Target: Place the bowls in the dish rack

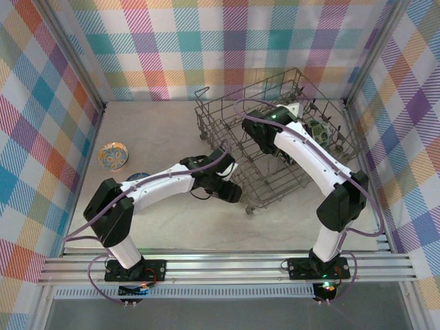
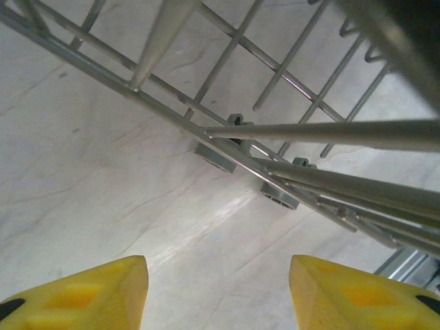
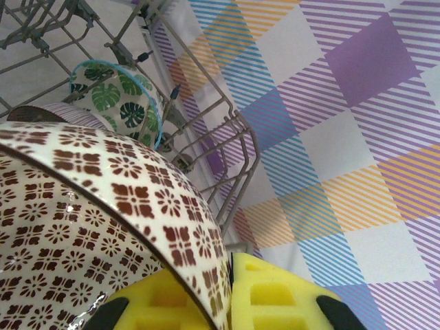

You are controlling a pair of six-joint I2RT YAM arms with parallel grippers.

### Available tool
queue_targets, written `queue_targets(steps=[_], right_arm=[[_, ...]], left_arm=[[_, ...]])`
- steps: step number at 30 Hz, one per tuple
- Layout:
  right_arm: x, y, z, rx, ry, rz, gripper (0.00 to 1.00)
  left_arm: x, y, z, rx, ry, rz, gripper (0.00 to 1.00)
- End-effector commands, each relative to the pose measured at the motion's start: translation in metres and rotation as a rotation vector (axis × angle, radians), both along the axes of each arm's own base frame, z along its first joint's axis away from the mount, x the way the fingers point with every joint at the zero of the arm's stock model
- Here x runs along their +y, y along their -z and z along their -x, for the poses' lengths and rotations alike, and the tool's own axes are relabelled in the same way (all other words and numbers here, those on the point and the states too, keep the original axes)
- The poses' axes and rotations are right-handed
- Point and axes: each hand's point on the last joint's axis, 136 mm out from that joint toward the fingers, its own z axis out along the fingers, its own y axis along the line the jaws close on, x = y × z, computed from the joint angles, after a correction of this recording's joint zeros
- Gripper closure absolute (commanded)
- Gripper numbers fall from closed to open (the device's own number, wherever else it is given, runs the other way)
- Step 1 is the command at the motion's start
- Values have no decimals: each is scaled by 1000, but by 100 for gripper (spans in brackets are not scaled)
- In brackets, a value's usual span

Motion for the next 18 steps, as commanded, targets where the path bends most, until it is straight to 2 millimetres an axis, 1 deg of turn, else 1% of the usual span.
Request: queue_targets(steps=[1,3,6,10,13,16,18], right_arm=[[-27,-25,27,61,5,98,100],[-30,-22,28,69,14,103,100],[-37,-18,31,82,29,110,100],[-43,-12,33,97,42,124,100],[-48,-7,36,113,55,146,100],[-52,-1,38,122,62,169,100],[-53,5,37,134,60,190,100]], left_arm=[[-42,-8,11,-8,116,65,42],[-55,-8,14,-4,136,74,41],[-70,-6,16,7,147,84,39],[-83,-8,11,12,139,107,36],[-83,-12,11,7,141,110,35],[-72,-23,13,-30,142,104,32],[-60,-34,14,-66,141,97,30]])
